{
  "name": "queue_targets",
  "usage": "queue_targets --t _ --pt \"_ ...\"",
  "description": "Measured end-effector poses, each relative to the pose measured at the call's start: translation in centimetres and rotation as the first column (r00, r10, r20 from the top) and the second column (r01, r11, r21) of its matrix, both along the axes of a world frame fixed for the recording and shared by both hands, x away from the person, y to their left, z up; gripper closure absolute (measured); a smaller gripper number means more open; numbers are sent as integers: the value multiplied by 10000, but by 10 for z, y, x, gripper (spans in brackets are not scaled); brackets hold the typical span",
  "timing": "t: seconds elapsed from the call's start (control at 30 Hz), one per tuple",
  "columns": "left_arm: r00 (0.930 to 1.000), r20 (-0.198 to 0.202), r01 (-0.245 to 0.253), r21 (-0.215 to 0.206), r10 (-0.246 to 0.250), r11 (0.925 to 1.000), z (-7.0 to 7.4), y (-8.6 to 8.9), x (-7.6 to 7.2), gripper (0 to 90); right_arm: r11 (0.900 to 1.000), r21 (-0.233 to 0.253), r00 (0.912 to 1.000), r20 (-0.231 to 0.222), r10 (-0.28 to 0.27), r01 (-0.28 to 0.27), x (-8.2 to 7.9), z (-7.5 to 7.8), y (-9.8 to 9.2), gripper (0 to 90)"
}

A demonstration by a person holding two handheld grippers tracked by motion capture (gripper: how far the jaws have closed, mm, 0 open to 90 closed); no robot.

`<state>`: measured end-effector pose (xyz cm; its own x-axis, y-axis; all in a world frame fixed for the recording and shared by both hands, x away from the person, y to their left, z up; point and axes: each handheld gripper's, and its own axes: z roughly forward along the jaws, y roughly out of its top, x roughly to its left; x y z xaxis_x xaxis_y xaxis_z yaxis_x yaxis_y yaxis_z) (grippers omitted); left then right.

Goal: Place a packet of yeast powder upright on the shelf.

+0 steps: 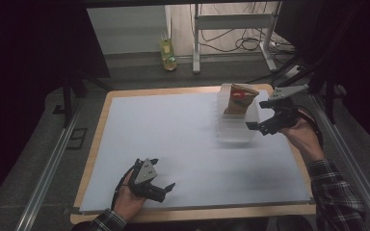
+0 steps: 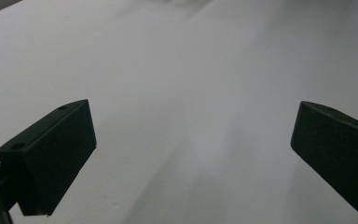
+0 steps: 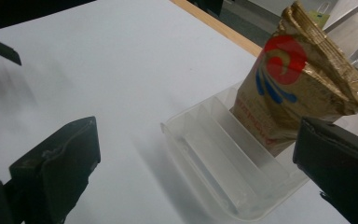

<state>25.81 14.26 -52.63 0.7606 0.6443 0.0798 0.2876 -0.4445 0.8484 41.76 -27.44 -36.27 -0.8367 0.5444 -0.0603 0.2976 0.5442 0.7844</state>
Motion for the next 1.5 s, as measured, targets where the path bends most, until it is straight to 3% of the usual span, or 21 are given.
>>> queue_targets --t 0.73,1.0,1.5 --pt "10000 -24 -8 31 8 10000 0 0 0 1 9997 246 10000 -19 53 -53 -32 -19 -1 5" --pt "10000 -47 -14 47 14 10000 -1 0 0 1 9981 539 9994 -212 -284 295 -45 -34 -1 0" --pt "10000 -44 -25 123 26 9999 -1 -1 0 2 9983 572 9989 -467 -27 54 -71 -55 14 0"
